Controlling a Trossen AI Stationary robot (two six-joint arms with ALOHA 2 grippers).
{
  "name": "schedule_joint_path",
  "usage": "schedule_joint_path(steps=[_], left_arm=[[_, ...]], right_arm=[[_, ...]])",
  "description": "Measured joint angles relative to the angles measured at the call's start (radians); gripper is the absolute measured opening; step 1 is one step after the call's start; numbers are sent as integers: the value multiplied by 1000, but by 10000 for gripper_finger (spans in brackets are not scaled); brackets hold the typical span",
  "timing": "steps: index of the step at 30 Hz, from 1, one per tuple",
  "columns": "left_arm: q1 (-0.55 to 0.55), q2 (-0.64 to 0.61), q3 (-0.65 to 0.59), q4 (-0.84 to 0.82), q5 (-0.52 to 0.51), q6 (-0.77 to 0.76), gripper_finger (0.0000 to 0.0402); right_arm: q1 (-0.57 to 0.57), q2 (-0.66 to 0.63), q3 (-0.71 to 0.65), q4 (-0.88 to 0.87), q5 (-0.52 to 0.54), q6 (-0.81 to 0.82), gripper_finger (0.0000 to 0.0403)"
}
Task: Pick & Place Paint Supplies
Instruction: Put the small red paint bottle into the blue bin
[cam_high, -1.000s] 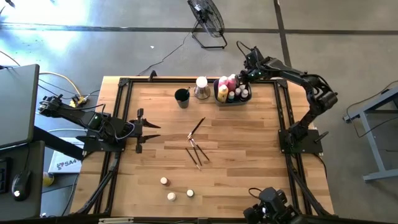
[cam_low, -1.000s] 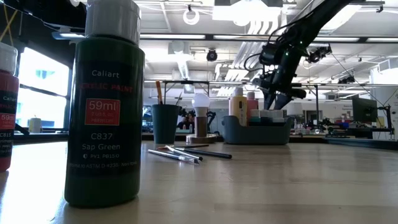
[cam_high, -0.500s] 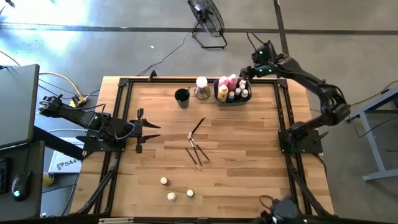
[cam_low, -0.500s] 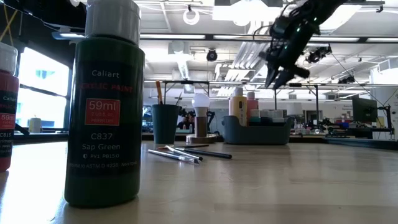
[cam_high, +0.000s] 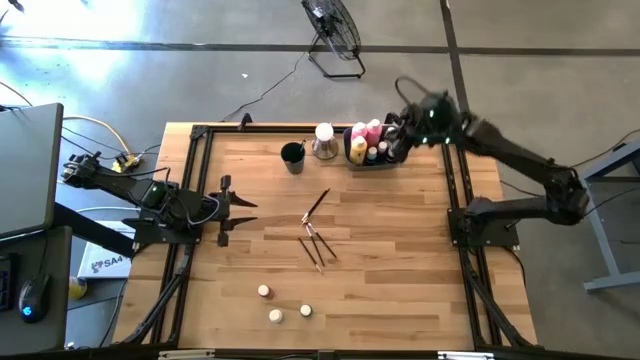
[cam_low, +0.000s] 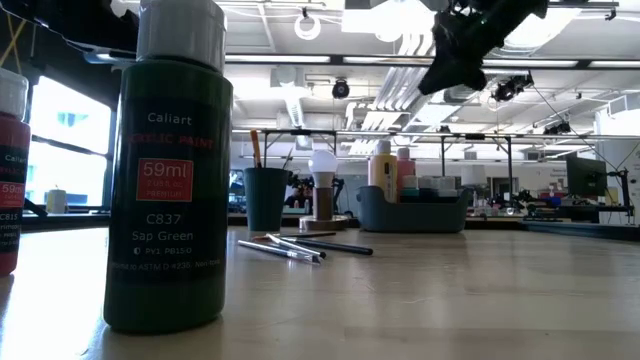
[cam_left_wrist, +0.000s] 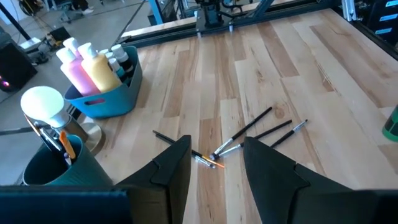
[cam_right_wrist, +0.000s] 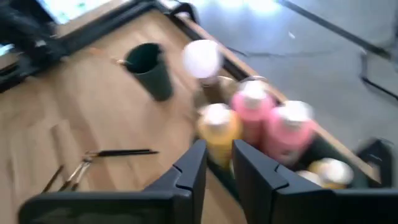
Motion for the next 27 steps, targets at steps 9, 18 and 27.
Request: schedule_joint_path(steps=[9,18,27], left_arm=[[0,0,0,-33,0,-53,143],[0,0,0,-38,-1,-68,143],[0,0,0,-39,-4,-63,143]], right_arm=[[286,-101,-516,771,37,91,23],[480,-87,-791,1381,55,82,3],[543,-86,-815,1377,56,21,2]])
